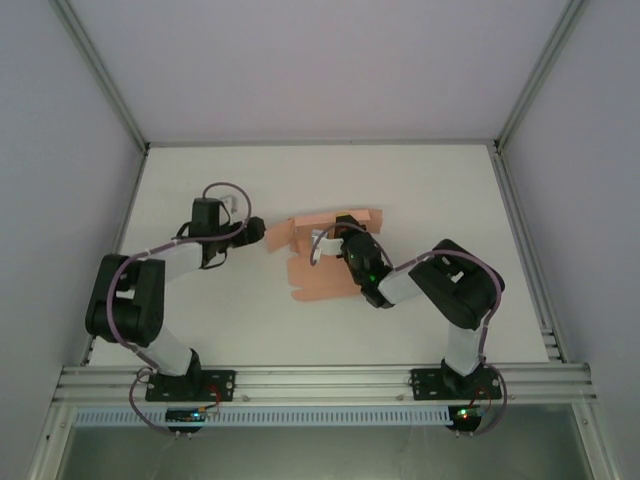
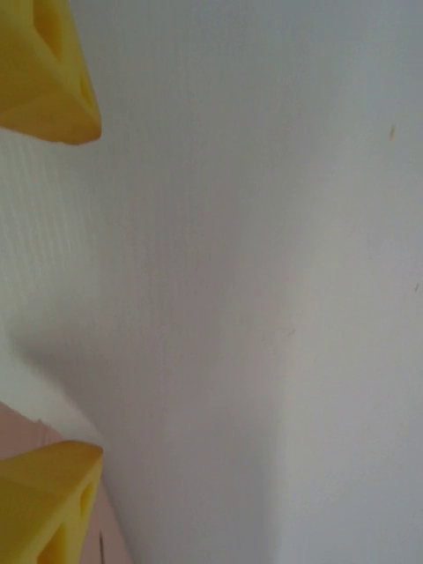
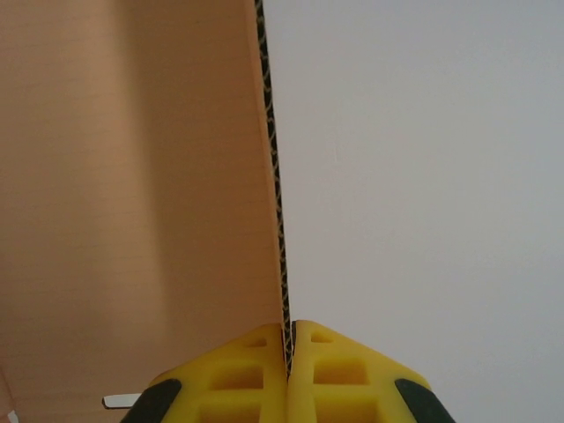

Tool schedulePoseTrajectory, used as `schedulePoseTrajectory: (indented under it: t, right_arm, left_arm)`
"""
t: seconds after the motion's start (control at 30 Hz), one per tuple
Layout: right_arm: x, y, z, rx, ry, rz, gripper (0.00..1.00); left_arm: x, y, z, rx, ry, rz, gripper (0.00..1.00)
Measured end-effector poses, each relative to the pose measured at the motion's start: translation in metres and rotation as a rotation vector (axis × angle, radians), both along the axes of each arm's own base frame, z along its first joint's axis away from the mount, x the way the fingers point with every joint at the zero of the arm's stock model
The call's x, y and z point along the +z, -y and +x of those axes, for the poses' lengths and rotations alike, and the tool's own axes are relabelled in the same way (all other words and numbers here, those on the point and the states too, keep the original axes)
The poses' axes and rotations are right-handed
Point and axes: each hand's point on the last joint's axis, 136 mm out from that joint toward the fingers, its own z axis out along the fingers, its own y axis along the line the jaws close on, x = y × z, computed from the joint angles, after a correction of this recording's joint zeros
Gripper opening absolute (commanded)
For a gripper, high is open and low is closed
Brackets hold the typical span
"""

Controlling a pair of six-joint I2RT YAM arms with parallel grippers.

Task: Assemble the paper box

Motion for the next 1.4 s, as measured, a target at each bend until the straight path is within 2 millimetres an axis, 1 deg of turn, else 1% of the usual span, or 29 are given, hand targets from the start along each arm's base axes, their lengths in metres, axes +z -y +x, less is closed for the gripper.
schedulePoseTrajectory:
  t: [0.1, 0.17, 0.23, 0.33, 0.43, 0.5, 0.6, 0.73, 0.83, 1.0, 1.1, 1.17, 1.23, 1.4]
  right_arm:
    - [-0.002, 0.001, 0.000, -0.008, -0.007, 0.005, 0.00]
    - [-0.003, 0.003, 0.001, -0.015, -0.011, 0.011, 0.00]
    - [-0.003, 0.004, 0.001, -0.023, -0.013, 0.016, 0.00]
    - [-0.004, 0.006, 0.001, -0.033, -0.016, 0.019, 0.00]
    - [-0.008, 0.009, -0.001, -0.046, -0.023, 0.011, 0.00]
    - [-0.011, 0.011, -0.002, -0.054, -0.028, 0.008, 0.00]
    - [-0.015, 0.011, -0.007, -0.058, -0.036, 0.004, 0.00]
    - [-0.016, 0.008, -0.012, -0.060, -0.038, 0.007, 0.00]
    - [-0.016, 0.006, -0.016, -0.064, -0.035, 0.005, 0.00]
    - [-0.017, 0.006, -0.022, -0.085, -0.030, 0.000, 0.00]
    - [-0.017, 0.007, -0.023, -0.099, -0.028, -0.003, 0.00]
    - [-0.017, 0.008, -0.023, -0.110, -0.028, -0.001, 0.00]
    - [-0.017, 0.010, -0.023, -0.122, -0.027, 0.000, 0.00]
    - [-0.018, 0.015, -0.023, -0.147, -0.032, 0.008, 0.00]
  left_arm:
    - [0.009, 0.030, -0.004, -0.125, 0.058, -0.028, 0.77]
    - [0.018, 0.054, -0.010, -0.217, 0.107, -0.048, 0.75]
    - [0.024, 0.073, -0.017, -0.290, 0.142, -0.065, 0.71]
    - [0.025, 0.091, -0.029, -0.371, 0.177, -0.068, 0.67]
    - [0.021, 0.102, -0.040, -0.424, 0.206, -0.054, 0.65]
    - [0.017, 0.107, -0.046, -0.450, 0.222, -0.048, 0.64]
    - [0.013, 0.112, -0.053, -0.468, 0.249, -0.030, 0.58]
    - [0.015, 0.123, -0.054, -0.485, 0.316, 0.011, 0.53]
    - [0.014, 0.131, -0.053, -0.492, 0.353, 0.035, 0.42]
    - [0.009, 0.129, -0.045, -0.451, 0.376, 0.081, 0.33]
    - [0.007, 0.130, -0.041, -0.426, 0.392, 0.106, 0.32]
    - [0.006, 0.132, -0.039, -0.413, 0.405, 0.120, 0.26]
    - [0.006, 0.133, -0.036, -0.397, 0.420, 0.132, 0.23]
    - [0.005, 0.135, -0.024, -0.348, 0.438, 0.172, 0.22]
